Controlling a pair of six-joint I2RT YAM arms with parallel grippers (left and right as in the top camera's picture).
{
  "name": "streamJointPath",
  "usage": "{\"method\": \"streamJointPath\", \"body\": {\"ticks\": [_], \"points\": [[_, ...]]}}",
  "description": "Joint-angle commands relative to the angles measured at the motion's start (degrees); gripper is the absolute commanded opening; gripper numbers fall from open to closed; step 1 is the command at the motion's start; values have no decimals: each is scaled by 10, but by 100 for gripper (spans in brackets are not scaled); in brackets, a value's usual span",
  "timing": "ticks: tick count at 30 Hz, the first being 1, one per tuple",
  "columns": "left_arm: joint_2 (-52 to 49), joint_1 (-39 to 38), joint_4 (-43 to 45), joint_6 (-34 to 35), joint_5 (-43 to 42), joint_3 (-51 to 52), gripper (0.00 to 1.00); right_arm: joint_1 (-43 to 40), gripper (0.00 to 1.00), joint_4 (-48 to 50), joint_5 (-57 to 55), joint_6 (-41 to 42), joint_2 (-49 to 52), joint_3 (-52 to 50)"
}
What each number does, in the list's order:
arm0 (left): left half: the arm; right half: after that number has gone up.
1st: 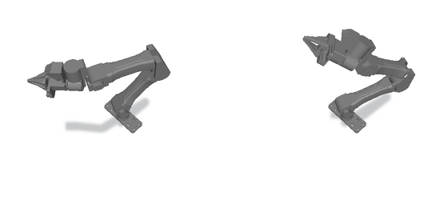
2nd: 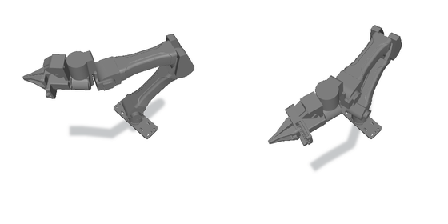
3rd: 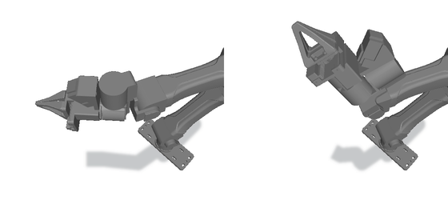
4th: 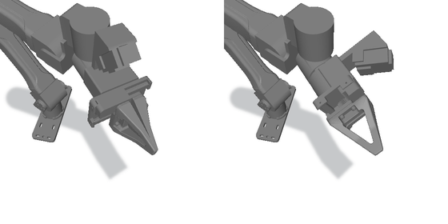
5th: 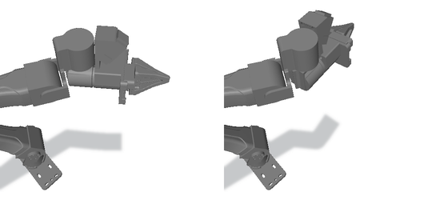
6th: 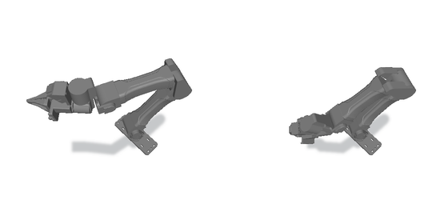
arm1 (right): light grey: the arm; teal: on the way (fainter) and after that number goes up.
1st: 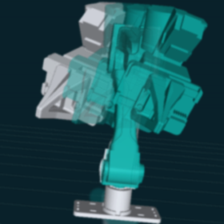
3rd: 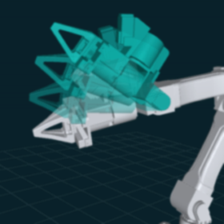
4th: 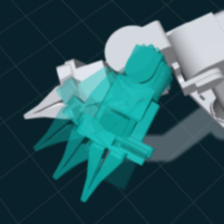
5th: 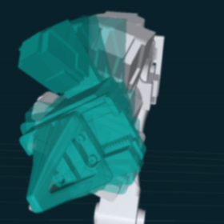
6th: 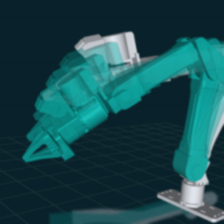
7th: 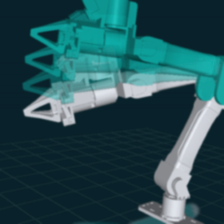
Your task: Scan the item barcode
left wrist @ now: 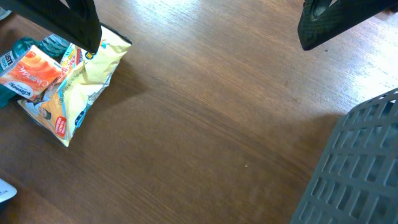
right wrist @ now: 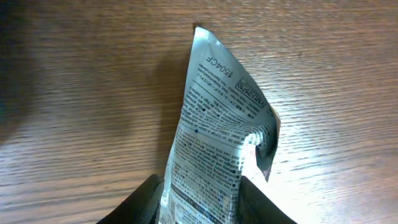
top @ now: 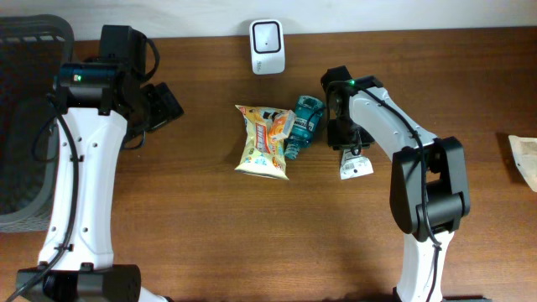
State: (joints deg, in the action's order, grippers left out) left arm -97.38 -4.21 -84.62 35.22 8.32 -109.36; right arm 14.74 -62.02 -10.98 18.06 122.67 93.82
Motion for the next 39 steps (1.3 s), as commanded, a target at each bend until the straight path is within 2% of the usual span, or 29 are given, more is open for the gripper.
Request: {"method": "streamJointPath", "body": {"ticks": [1,4,7,17,21,28,33,36,39], "points": [[3,0,-1,6,0,-1,99,3,39,-3,24,9,-4,12],[3,0,-1,6,0,-1,99,3,54,-9,-7,9,-4,12],[3,0,-1,6,0,-1,99,3,57,-16,-47,8,-4,7],[3,0,-1,6,0,-1,99,30,57,24,-55,9,-4,-38],[3,0,-1,6,0,-1,99,48,57,35,-104,25,-4,-50],[3,0,-1,6,0,-1,99,47,56,40,-122,26,-4,-65],[3,0,-1,6,0,-1,99,46,51,41,-177,54,-4,-86],[3,0,-1,6,0,-1,99,47,51,42,-180,54,-4,-91],[3,0,-1,6,0,-1,99,47,46,44,-180,54,-4,-88]]}}
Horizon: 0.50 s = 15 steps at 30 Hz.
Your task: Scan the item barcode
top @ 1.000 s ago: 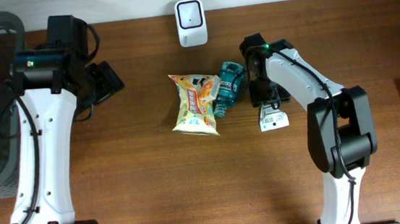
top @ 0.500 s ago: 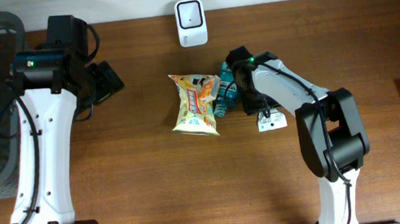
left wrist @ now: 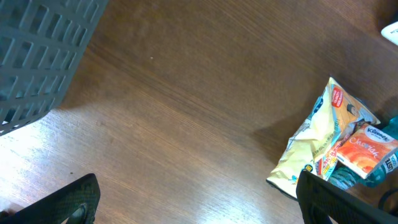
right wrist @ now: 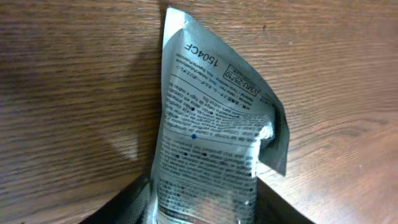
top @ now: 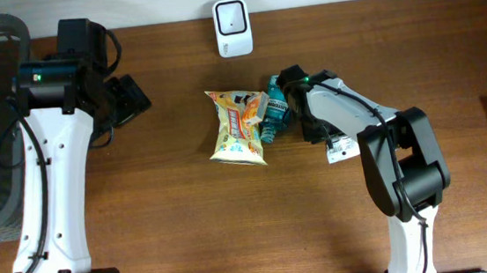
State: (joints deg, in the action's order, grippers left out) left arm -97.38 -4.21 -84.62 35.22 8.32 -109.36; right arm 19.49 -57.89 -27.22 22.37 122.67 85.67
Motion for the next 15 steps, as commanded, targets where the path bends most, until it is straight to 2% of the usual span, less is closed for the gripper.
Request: {"method": "streamJointPath", "body": {"ticks": [1,8,15], "points": [[3,0,-1,6,0,-1,99,-1,45,1,-16,11,-4,-4],[3,0,-1,6,0,-1,99,-1,38,-33,28,11,-4,72],[3,0,-1,6,0,-1,99,-1,35,-45,41,11,-4,101]]}}
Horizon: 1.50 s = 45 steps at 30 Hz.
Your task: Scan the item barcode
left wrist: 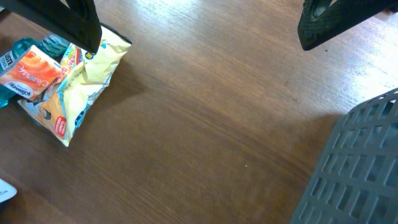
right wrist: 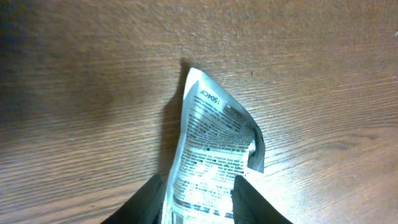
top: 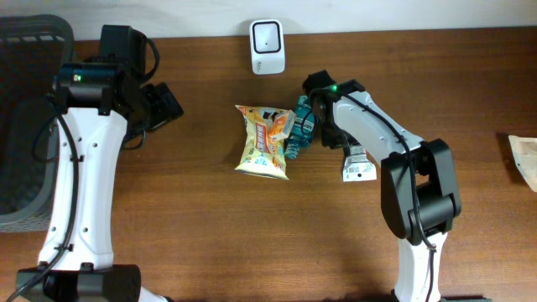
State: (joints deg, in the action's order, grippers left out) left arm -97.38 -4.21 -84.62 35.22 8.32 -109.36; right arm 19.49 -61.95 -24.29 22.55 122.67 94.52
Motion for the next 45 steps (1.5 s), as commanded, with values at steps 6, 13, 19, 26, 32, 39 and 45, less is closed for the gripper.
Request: {"method": "streamJointPath", "body": {"ticks": [6,13,19,26,32,39,45], "points": [[3,0,-1,6,0,-1,99,-5,37,-19,7,9,-4,5],[3,0,-1,6,0,-1,99,-5,50,-5,-19,9,-4,-37],[3,0,-1,6,0,-1,99,-20,59,34,-34,9,-4,-88],[3,0,-1,6,0,-1,99,-76,59,78,33,9,-4,-129],[3,0,-1,6,0,-1,99,-91,40,97,86,8,-4,-132],[3,0,-1,6,0,-1,99,-91,34,73,126,4,-4,-78],[3,0,-1,6,0,-1,99,-91,34,52,159,2,-4,-15]]}}
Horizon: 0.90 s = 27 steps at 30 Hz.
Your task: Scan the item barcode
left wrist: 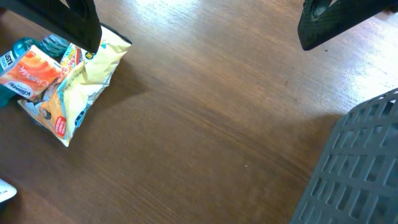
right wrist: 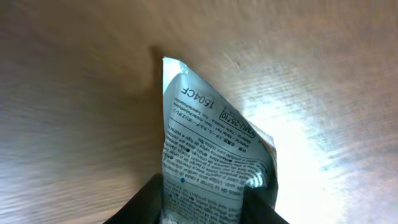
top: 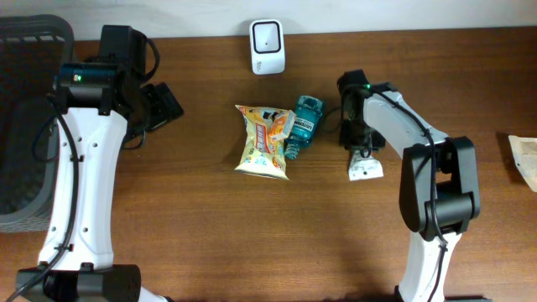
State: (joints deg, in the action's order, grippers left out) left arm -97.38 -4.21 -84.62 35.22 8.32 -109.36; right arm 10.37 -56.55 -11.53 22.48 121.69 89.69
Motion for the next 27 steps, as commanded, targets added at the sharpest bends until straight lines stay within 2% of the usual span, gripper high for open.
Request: {"method": "streamJointPath", "body": {"ticks": [1,5,10,19,20,22,27], "points": [[3,0,-1,6,0,-1,99,0,33,-2,40,3,6,37],[3,0,-1,6,0,-1,99,0,29,0,76,3,6,48],[3,0,-1,6,0,-1,99,0,15,2,83,3,6,52],[3,0,-1,6,0,-1,99,0,13,-4,59,-6,6,34],[3,0,-1,6,0,-1,99,0,12,-2,59,-6,6,29],[3,0,-1,6,0,-1,99,0,4,5,59,-6,6,14],[3,0,-1,6,0,-1,99,0,4,15,59,-6,6,-3]]}}
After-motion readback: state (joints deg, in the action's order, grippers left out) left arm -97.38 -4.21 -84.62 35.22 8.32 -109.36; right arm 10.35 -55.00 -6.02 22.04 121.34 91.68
